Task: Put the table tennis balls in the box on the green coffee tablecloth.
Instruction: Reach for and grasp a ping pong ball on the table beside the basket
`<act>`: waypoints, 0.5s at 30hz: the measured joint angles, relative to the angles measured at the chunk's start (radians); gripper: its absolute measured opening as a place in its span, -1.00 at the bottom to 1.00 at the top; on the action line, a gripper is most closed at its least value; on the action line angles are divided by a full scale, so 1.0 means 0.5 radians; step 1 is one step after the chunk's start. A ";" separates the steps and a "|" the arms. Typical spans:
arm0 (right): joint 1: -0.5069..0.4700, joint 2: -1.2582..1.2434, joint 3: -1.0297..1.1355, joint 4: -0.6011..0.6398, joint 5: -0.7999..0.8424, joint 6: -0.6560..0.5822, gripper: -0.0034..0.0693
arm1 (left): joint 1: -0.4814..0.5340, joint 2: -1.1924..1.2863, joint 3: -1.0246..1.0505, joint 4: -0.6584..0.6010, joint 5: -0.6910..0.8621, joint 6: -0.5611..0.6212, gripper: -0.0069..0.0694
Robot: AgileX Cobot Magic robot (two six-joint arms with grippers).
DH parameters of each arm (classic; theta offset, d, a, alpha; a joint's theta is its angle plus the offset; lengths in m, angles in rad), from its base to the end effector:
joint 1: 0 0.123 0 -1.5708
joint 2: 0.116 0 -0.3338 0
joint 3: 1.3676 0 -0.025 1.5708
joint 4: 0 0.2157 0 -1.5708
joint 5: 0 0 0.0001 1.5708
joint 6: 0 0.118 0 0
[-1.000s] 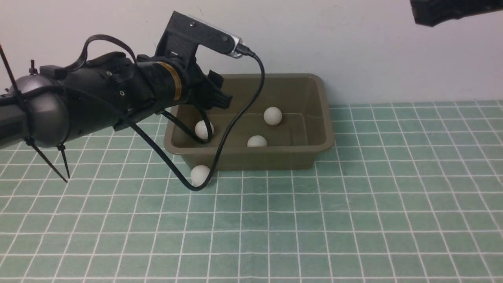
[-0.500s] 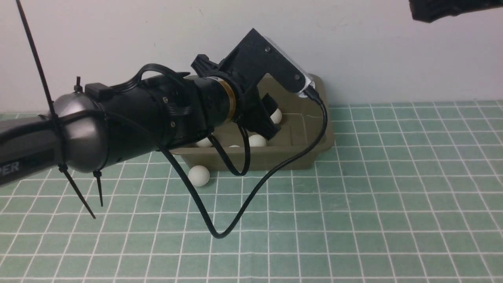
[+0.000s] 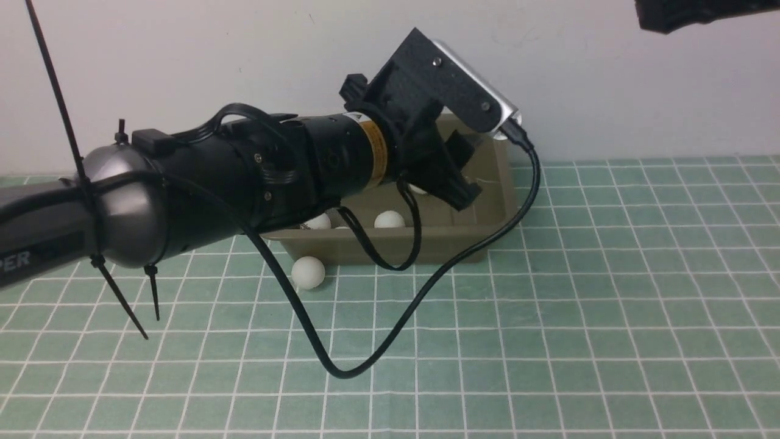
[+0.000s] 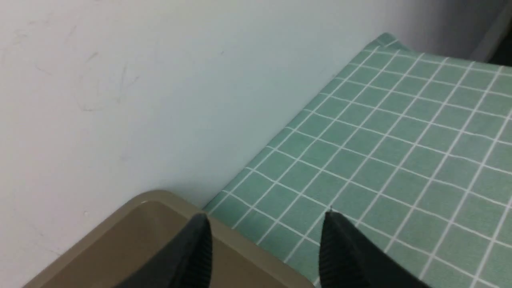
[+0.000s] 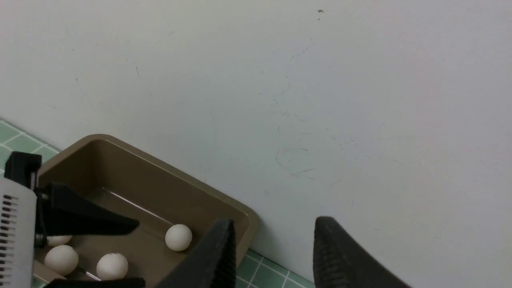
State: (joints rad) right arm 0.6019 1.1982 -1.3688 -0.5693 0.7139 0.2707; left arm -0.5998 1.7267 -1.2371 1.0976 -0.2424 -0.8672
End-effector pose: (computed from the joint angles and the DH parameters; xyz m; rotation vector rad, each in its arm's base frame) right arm 0.2052 0.0904 0.4848 -0.5063 1.8509 -0.0672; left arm 0.3229 -0.2513 0.3500 0.8837 1.6592 -0.4636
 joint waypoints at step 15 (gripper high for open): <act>0.000 0.000 0.000 0.000 0.000 0.034 -0.19 | 0.000 0.000 0.000 1.055 -0.301 -1.121 -0.06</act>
State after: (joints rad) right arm 0.6019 1.1982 -1.3688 -0.5693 0.7139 0.2878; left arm -0.5998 1.7267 -1.2371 1.6249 -0.3930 -1.4277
